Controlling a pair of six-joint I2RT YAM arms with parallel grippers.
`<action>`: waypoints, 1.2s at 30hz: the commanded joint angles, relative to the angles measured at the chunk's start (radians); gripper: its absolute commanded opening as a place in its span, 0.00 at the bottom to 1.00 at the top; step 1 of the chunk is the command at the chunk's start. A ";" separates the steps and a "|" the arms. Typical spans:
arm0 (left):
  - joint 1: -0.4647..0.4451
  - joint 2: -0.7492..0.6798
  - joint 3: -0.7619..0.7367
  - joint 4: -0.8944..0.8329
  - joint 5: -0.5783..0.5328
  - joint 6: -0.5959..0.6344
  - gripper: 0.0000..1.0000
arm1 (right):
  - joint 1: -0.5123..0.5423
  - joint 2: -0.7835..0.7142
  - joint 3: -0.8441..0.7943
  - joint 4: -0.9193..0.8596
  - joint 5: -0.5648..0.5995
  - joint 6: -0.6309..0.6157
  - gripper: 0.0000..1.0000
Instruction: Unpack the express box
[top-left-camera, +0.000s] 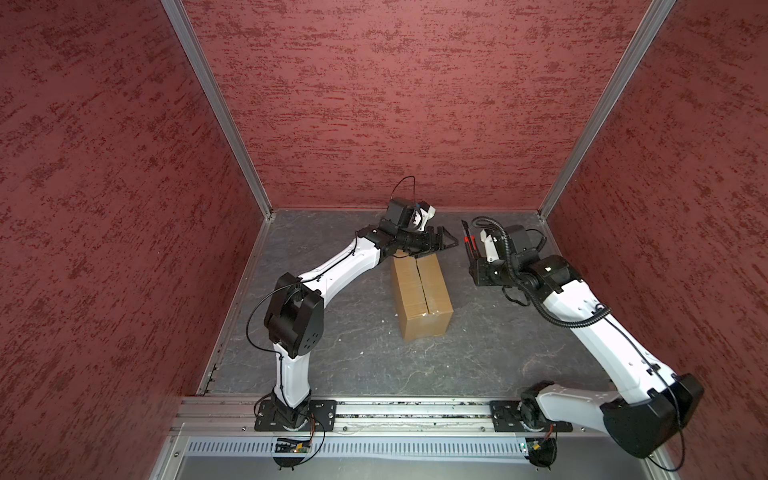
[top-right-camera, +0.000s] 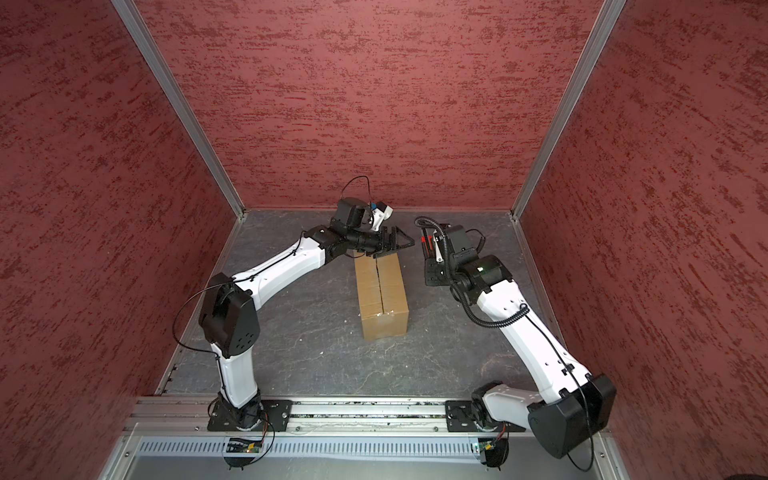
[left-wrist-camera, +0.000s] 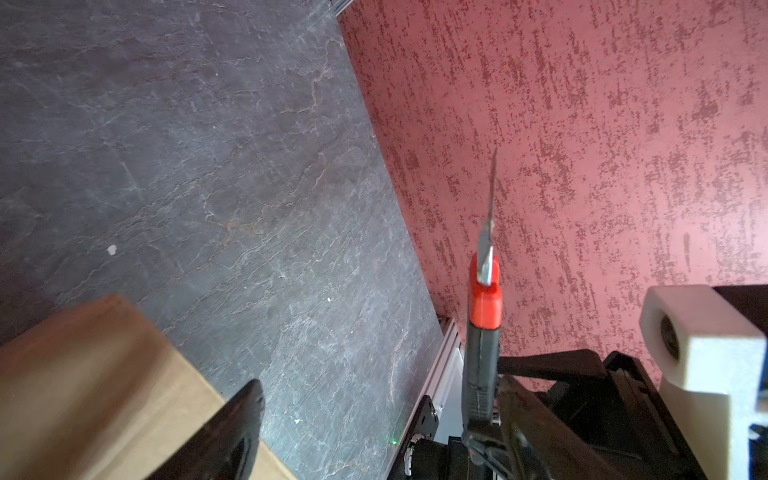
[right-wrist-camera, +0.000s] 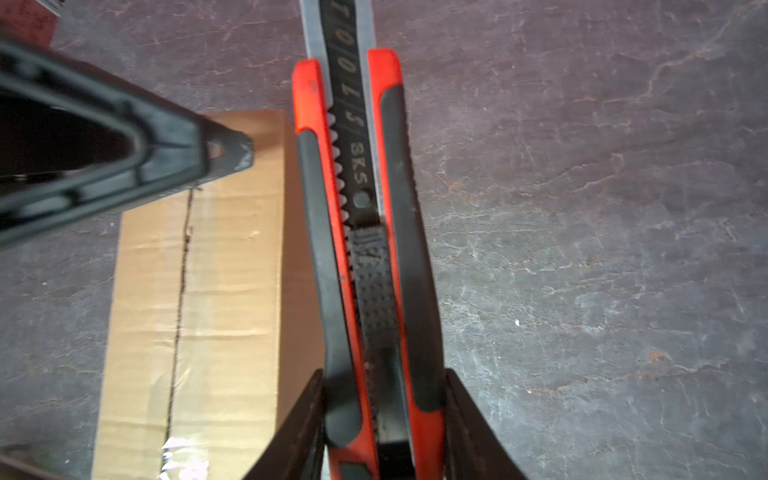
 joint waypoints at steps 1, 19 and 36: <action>-0.016 0.001 0.018 0.110 0.011 -0.037 0.82 | 0.023 0.009 0.039 -0.009 -0.019 -0.003 0.05; -0.043 0.049 0.031 0.206 0.043 -0.107 0.64 | 0.069 0.024 0.091 0.010 -0.034 0.000 0.04; -0.023 0.065 -0.012 0.346 0.072 -0.187 0.11 | 0.078 0.046 0.076 0.058 -0.029 0.018 0.10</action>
